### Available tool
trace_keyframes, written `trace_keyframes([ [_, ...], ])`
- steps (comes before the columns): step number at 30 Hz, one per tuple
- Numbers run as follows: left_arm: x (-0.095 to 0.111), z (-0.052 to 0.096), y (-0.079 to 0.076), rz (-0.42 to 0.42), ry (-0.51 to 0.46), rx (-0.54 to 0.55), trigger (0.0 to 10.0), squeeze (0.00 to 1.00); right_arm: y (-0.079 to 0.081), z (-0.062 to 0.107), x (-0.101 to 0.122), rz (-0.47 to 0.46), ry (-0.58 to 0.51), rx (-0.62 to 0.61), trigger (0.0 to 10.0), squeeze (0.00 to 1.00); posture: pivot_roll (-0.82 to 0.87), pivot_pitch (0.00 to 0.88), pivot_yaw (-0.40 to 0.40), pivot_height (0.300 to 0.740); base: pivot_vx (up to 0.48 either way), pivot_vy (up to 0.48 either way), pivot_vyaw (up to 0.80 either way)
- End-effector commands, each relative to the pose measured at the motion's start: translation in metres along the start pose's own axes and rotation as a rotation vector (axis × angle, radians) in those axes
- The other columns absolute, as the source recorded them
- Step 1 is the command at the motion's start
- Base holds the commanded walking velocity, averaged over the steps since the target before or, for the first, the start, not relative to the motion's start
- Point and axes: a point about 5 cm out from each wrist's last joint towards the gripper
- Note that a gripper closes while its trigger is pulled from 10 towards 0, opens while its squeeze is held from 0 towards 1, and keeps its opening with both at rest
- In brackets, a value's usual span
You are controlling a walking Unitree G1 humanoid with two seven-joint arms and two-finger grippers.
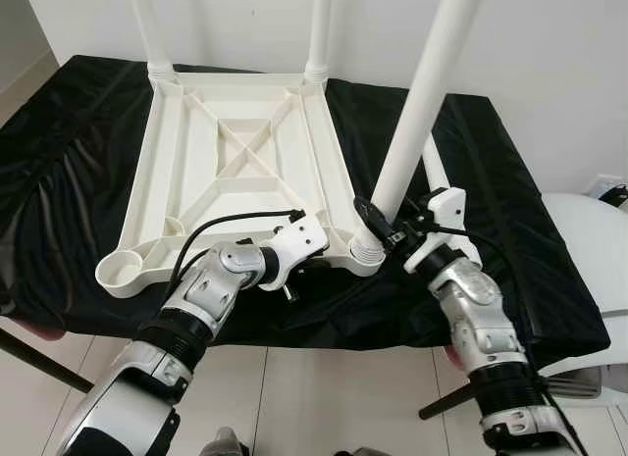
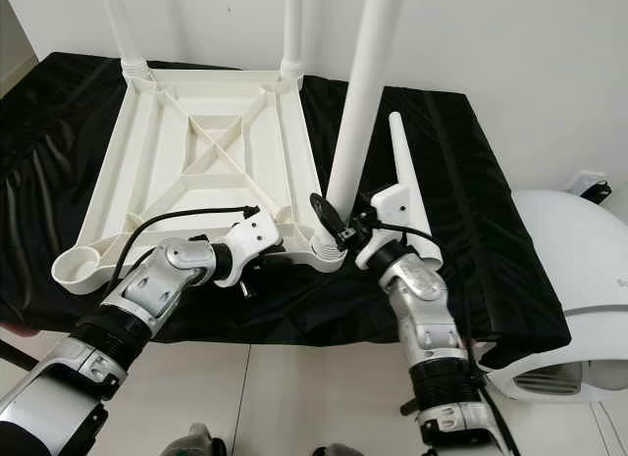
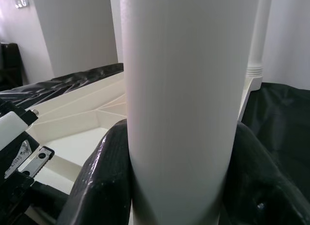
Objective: Building children table
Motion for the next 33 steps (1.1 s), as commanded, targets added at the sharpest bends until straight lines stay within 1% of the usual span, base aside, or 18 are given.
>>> trace_keyframes([
  [1,0.009,0.003,0.003,-0.051,-0.017,-0.019,10.0,0.00,-0.013,0.025,-0.029,-0.050,0.158,-0.056,10.0,0.00,0.01,0.038,-0.034,0.740,0.000,0.000,0.00],
  [2,0.009,0.003,0.003,-0.051,-0.019,-0.019,10.0,0.00,-0.013,0.026,-0.030,-0.060,0.162,-0.029,10.0,0.00,0.01,0.038,-0.034,0.740,0.000,0.000,0.00],
  [3,0.009,0.003,0.003,-0.051,-0.019,-0.019,10.0,0.00,-0.013,0.026,-0.030,-0.060,0.162,-0.029,10.0,0.00,0.01,0.038,-0.034,0.740,0.000,0.000,0.00],
  [5,0.010,0.003,0.002,-0.052,-0.022,-0.020,10.0,0.00,-0.014,0.028,-0.031,-0.073,0.169,0.025,10.0,0.00,0.01,0.039,-0.034,0.740,0.000,0.000,0.00],
  [7,0.010,0.003,0.002,-0.052,-0.022,-0.020,10.0,0.00,-0.014,0.028,-0.031,-0.073,0.169,0.025,10.0,0.00,0.01,0.039,-0.034,0.740,0.000,0.000,0.00],
  [8,0.010,0.003,0.002,-0.054,-0.023,-0.022,10.0,0.00,-0.014,0.033,-0.036,-0.077,0.186,0.069,10.0,0.00,0.01,0.038,-0.035,0.740,0.000,0.000,0.00],
  [10,0.010,0.003,0.002,-0.054,-0.022,-0.022,10.0,0.00,-0.014,0.035,-0.038,-0.077,0.194,0.077,10.0,0.00,0.01,0.038,-0.035,0.740,0.000,0.000,0.00],
  [13,0.010,0.004,0.002,-0.054,-0.022,-0.024,10.0,0.00,-0.012,0.040,-0.044,-0.083,0.217,0.122,10.0,0.00,0.01,0.037,-0.033,0.740,0.000,0.000,0.00],
  [20,0.009,0.004,0.001,-0.055,-0.022,-0.026,10.0,0.00,-0.012,0.041,-0.047,-0.080,0.232,0.133,10.0,0.00,0.01,0.036,-0.031,0.740,0.000,0.000,0.00],
  [23,0.010,0.004,0.001,-0.056,-0.022,-0.027,10.0,0.00,-0.010,0.040,-0.050,-0.087,0.244,0.140,10.0,0.00,0.01,0.036,-0.030,0.740,0.000,0.000,0.00],
  [27,0.011,0.003,-0.001,-0.058,-0.028,-0.032,10.0,0.00,-0.008,0.028,-0.054,-0.087,0.263,0.155,10.0,0.00,0.01,0.028,-0.032,0.740,0.000,0.000,0.00],
  [30,0.011,0.003,-0.001,-0.058,-0.028,-0.032,10.0,0.00,-0.008,0.028,-0.054,-0.087,0.263,0.155,10.0,0.00,0.01,0.028,-0.032,0.740,0.000,0.000,0.00],
  [33,0.011,0.003,-0.001,-0.059,-0.029,-0.031,10.0,0.00,-0.007,0.022,-0.055,-0.089,0.269,0.170,10.0,0.00,0.01,0.024,-0.033,0.740,0.000,0.000,0.00],
])
Point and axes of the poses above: a point about 5 cm out from each wrist's last joint towards the gripper, its own z axis pointing back from the gripper into the wrist, its own x axis along the axis of the wrist's last joint, y = z × x, and after that the axes turned 4 degrees about z, right-handed
